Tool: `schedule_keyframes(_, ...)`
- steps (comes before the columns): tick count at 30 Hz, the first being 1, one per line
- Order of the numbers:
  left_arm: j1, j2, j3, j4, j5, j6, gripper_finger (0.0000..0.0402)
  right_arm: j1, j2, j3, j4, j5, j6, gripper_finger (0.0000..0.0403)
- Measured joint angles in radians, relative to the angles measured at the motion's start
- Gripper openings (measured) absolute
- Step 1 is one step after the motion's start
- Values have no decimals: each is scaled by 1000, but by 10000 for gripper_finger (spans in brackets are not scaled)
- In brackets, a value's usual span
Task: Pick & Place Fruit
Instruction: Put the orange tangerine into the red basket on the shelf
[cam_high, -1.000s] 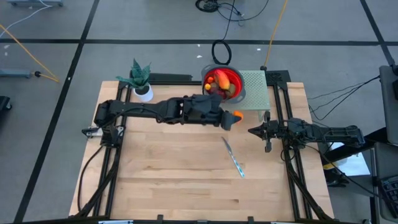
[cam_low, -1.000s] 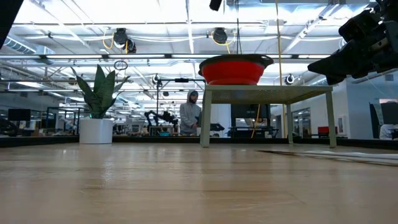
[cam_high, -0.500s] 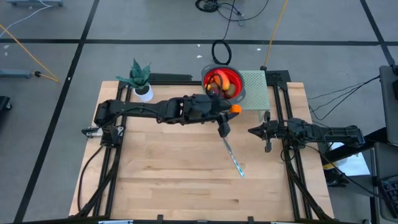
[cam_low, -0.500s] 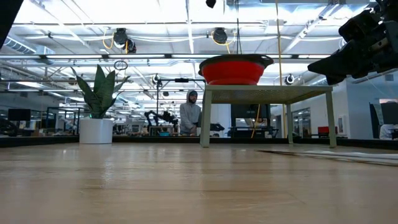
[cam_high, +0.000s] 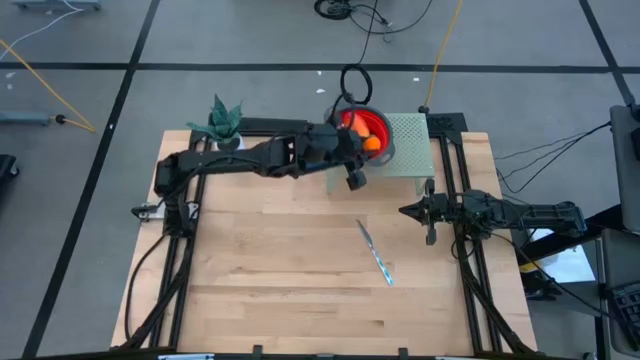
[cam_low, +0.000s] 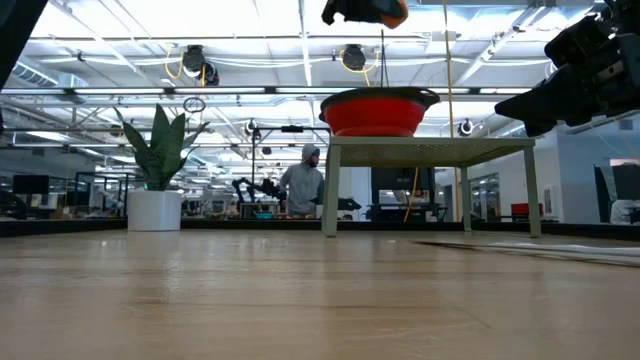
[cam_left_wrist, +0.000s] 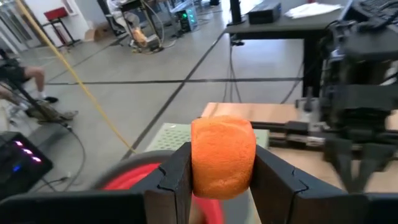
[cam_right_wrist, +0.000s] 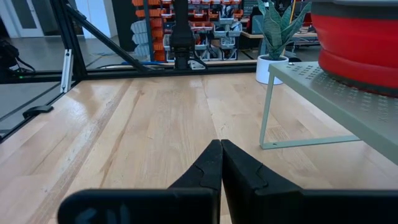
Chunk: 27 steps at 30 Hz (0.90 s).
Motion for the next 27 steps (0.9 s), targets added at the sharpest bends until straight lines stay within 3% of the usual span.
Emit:
schedule_keyframes(11,86,16,2,9,63,41,131,0,0,0,0,0,0,0)
schedule_keyframes(27,95,111,1,-40,69,70,131,0,0,0,-24,5,0,0)
